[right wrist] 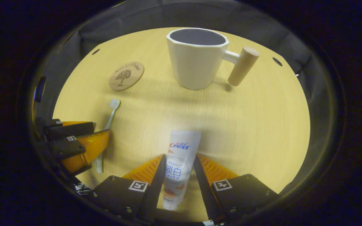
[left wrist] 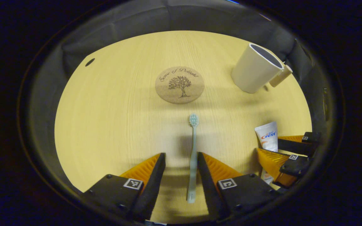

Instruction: Put the toothbrush and toothpaste on the desktop into the cup, then pick up the cup and place it on the coaster on the desktop.

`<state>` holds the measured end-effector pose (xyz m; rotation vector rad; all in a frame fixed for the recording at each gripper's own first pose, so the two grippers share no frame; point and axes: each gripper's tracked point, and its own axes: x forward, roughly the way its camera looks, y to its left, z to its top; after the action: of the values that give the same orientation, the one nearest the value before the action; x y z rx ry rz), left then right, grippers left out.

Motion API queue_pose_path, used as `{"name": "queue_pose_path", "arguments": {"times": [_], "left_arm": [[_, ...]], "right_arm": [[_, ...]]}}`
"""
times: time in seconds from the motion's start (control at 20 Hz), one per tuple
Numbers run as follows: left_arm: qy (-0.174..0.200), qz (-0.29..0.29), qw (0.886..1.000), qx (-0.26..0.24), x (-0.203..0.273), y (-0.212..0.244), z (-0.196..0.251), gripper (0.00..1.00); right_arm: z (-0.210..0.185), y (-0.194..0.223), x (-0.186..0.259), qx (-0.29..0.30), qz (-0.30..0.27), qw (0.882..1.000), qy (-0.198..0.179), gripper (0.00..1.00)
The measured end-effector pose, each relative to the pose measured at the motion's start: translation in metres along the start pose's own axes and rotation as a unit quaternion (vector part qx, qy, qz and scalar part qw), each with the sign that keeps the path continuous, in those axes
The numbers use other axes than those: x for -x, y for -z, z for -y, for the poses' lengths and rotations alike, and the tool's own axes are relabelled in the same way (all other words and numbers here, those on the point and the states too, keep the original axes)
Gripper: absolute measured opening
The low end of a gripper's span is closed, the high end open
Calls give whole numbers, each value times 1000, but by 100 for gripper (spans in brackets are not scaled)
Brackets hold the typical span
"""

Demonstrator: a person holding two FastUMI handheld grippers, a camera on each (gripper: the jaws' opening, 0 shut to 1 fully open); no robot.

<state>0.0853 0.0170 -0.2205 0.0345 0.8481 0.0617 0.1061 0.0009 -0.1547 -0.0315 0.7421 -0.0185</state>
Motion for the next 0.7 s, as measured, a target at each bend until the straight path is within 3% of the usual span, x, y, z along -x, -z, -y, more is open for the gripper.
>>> {"name": "queue_pose_path", "arguments": {"times": [0.05,0.15,0.2,0.25,0.4,0.45,0.55,0.6,0.7], "left_arm": [[-1,-6,1000,0,-1,1,0,66],[1,-3,1000,-5,-3,-3,3,68],[-5,-1,1000,6,-8,-2,0,45],[-5,1,1000,11,-4,-3,0,22],[-6,4,1000,13,0,-5,-2,21],[-7,1,1000,18,-1,-3,-3,13],[-4,6,1000,14,1,-4,-2,13],[-3,9,1000,18,2,-5,0,13],[-1,18,1000,23,2,-4,-4,13]], "right_arm": [[-1,1,-1,-4,-2,1000,4,52],[-1,2,1,-1,-9,1000,0,51],[0,-4,5,-11,-4,1000,1,51],[0,0,2,-18,-11,1000,0,41],[2,-4,0,-30,0,1000,-2,41],[3,-5,3,-40,4,999,-9,34],[6,-10,7,-72,24,997,-15,34],[8,-12,5,-86,30,996,-19,19],[13,-12,6,-108,37,993,-28,18]]}}
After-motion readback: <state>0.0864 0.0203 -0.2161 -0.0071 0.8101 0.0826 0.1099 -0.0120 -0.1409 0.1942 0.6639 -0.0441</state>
